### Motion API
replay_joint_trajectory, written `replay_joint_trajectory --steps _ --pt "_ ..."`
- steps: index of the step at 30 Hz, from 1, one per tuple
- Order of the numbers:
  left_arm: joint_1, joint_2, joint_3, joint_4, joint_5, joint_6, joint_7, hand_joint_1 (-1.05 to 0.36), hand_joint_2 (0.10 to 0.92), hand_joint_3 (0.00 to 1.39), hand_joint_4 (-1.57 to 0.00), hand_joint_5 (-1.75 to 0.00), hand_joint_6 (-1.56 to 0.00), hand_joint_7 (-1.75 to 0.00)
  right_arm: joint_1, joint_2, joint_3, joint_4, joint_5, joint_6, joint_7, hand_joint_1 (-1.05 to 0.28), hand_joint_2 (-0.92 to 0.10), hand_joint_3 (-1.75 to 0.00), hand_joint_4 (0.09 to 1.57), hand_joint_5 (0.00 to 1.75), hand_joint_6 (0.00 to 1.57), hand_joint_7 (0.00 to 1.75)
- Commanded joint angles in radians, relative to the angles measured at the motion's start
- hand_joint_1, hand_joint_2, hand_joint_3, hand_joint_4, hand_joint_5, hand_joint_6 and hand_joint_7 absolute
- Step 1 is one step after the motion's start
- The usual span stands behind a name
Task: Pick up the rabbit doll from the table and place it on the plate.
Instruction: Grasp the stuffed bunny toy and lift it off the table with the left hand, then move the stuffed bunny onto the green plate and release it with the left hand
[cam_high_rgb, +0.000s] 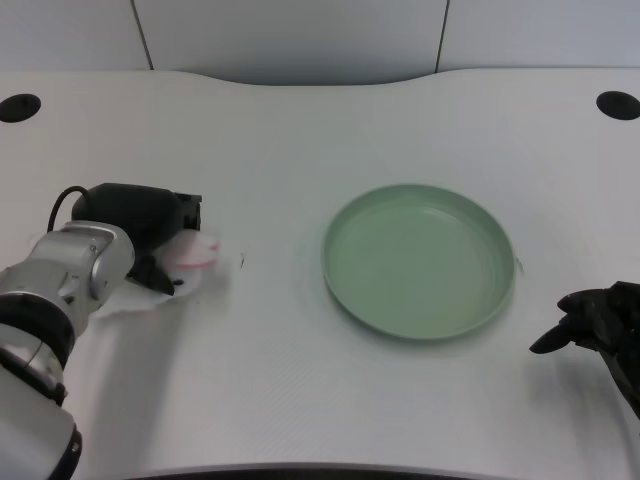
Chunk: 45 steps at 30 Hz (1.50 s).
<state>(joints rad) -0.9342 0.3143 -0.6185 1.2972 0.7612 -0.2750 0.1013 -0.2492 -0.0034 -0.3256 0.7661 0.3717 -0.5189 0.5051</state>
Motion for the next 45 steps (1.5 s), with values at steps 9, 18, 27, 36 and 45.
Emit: replay_joint_trajectory --steps 9,18,27,36,45 --pt "0.032 0.028 0.038 0.009 -0.026 -0.008 0.057 -0.21 0.921 0.09 -0.71 -0.87 -0.88 -0.48 0.0 -0.014 -0.004 0.014 0.002 -0.012 -0.005 -1.05 -0.86 -0.01 1.31 0.79 1.57 0.25" --pt "0.01 0.031 0.152 -0.043 -0.135 -0.07 0.062 -0.13 0.919 0.12 -0.71 -1.69 -0.6 -1.64 -0.012 -0.006 -0.007 0.028 0.005 -0.012 -0.019 -1.05 -0.84 0.0 1.32 0.78 1.57 0.24" --pt "-0.094 -0.021 0.168 -0.094 -0.146 -0.099 0.034 -0.08 0.883 0.06 -0.74 -1.75 -0.57 -1.75 -0.029 0.0 -0.01 0.068 0.015 -0.035 -0.009 -1.05 -0.85 0.0 1.32 0.78 1.57 0.23" --pt "-0.167 -0.154 0.128 -0.088 -0.129 -0.107 0.02 -0.08 0.89 0.06 -0.76 -1.75 -0.64 -1.75 -0.019 0.01 0.011 0.056 -0.007 -0.037 -0.01 -1.05 -0.84 0.0 1.32 0.78 1.57 0.22" --pt "-0.209 -0.291 0.088 -0.065 -0.11 -0.091 0.013 -0.09 0.872 0.06 -0.83 -1.75 -0.66 -1.75 -0.007 0.036 0.03 0.037 -0.018 -0.034 -0.062 -1.05 -0.82 0.0 1.35 0.77 1.57 0.29"
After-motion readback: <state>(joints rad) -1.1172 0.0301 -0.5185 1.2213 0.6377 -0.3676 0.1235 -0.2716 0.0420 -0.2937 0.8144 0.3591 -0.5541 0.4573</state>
